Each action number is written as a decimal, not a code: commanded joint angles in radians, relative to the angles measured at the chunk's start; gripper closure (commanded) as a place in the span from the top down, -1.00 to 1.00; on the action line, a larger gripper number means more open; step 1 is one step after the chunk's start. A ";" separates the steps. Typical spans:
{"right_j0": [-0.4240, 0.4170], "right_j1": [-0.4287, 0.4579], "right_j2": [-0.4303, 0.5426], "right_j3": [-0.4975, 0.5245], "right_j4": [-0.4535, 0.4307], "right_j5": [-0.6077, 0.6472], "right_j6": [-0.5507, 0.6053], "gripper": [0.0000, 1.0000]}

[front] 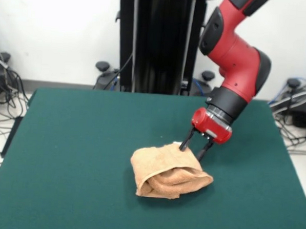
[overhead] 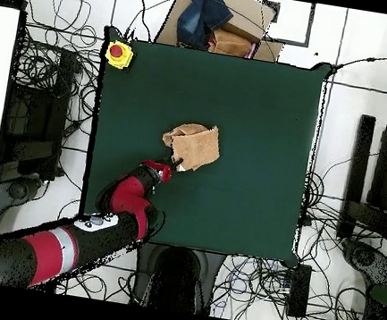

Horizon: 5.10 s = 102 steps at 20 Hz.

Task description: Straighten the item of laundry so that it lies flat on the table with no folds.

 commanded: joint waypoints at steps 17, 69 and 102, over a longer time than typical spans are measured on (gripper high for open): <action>0.080 0.025 -0.005 0.052 0.189 0.000 0.159 1.00; 0.180 0.125 0.113 -0.058 0.456 0.096 0.121 1.00; 0.197 0.193 0.131 -0.107 0.637 -0.016 0.009 1.00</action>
